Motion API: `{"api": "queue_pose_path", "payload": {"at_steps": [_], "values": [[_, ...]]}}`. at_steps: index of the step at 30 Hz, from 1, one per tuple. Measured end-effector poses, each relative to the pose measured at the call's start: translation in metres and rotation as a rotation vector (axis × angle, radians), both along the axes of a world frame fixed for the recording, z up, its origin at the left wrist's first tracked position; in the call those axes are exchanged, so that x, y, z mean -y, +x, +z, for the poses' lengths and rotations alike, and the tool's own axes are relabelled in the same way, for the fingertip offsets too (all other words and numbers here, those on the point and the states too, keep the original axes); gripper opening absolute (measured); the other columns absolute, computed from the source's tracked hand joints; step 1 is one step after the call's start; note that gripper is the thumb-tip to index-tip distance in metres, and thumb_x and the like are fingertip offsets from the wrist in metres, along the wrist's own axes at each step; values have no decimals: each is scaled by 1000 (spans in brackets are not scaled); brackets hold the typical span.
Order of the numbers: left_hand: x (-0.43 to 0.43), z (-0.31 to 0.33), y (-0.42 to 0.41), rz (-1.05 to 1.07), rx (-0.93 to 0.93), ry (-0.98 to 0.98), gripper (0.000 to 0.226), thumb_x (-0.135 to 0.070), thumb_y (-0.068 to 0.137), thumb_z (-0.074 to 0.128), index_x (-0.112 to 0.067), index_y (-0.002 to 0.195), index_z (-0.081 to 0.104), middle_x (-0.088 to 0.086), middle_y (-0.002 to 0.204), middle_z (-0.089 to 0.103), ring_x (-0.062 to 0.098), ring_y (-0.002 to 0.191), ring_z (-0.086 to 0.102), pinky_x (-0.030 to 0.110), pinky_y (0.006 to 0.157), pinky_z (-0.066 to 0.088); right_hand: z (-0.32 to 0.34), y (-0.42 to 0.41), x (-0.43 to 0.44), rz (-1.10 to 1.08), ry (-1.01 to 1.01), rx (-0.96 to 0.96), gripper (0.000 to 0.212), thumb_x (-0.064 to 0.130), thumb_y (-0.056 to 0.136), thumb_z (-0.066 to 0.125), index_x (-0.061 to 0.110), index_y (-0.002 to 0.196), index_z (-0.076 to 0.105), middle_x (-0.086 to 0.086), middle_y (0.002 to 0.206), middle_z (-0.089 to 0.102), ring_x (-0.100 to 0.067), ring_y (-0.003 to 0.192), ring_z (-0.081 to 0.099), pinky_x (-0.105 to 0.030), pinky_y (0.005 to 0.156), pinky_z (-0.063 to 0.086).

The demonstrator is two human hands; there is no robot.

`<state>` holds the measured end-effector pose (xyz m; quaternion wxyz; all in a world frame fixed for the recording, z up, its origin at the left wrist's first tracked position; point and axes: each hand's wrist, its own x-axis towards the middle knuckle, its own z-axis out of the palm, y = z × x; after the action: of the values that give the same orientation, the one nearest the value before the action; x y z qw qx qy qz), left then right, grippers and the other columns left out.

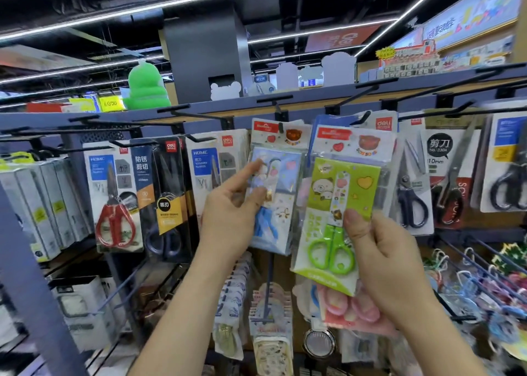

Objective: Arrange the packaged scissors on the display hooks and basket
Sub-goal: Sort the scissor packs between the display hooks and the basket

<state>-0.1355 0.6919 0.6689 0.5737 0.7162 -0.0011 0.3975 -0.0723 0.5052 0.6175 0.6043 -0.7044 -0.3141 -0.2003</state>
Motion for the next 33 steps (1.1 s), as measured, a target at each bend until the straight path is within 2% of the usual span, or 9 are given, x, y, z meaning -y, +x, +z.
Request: {"api": "queue_pose_path", "payload": {"at_steps": [3,6,7,13,18,20,23,27,33], "values": [[-2,-1,31,202,-129,235,54,-3,98,53,-35,140,49,4,130,63,21,110,63,32,86,57,-6,5,7,-36,9,6,68,71,83,36,8,81,61,-9,74,66,-23,72,61,-44,65,50],[-4,3,60,388,-251,427,63,-2,96,54,-35,147,39,9,134,58,26,106,62,17,71,44,-3,2,10,14,63,-29,32,61,95,47,40,80,67,5,83,69,-4,70,62,-16,56,45],[-5,5,65,436,-284,466,66,-1,96,54,-36,149,36,7,136,56,24,108,60,24,82,47,-1,1,10,49,72,-49,29,54,95,49,43,76,67,11,84,70,1,70,62,-12,56,44],[1,10,50,636,-378,763,69,-4,93,56,-27,153,31,8,131,54,23,111,53,34,92,43,0,1,13,201,79,-88,27,45,86,48,30,86,70,23,87,75,4,79,69,-14,65,51],[28,29,6,197,77,233,21,-25,99,54,-30,116,65,-10,106,71,6,96,66,28,80,56,-1,-2,9,281,4,-93,46,62,89,48,22,81,70,10,76,74,-4,68,68,-23,57,51],[40,45,-2,8,16,84,22,-36,91,62,-28,112,66,-10,95,74,3,87,68,21,68,53,-2,-5,5,306,-53,-89,61,79,80,47,22,81,68,-4,73,71,-15,64,65,-34,58,52],[46,53,0,-125,-97,-15,37,-34,70,76,-16,101,69,-4,86,76,10,82,73,27,68,57,0,-10,0,380,-7,-121,34,64,87,49,41,69,68,11,59,64,2,57,57,-17,52,43],[47,48,3,-188,-57,-229,16,-15,73,76,-10,87,70,9,84,77,22,74,74,34,63,60,1,-15,-5,409,-9,-143,33,60,83,50,39,66,67,13,59,63,-3,58,57,-24,54,45],[56,41,8,-48,162,-297,4,-7,87,70,-5,90,70,8,82,76,21,74,73,35,66,61,4,-17,-11,558,119,-321,54,60,87,60,7,89,73,-17,90,75,-33,85,74,-51,73,58]]}}
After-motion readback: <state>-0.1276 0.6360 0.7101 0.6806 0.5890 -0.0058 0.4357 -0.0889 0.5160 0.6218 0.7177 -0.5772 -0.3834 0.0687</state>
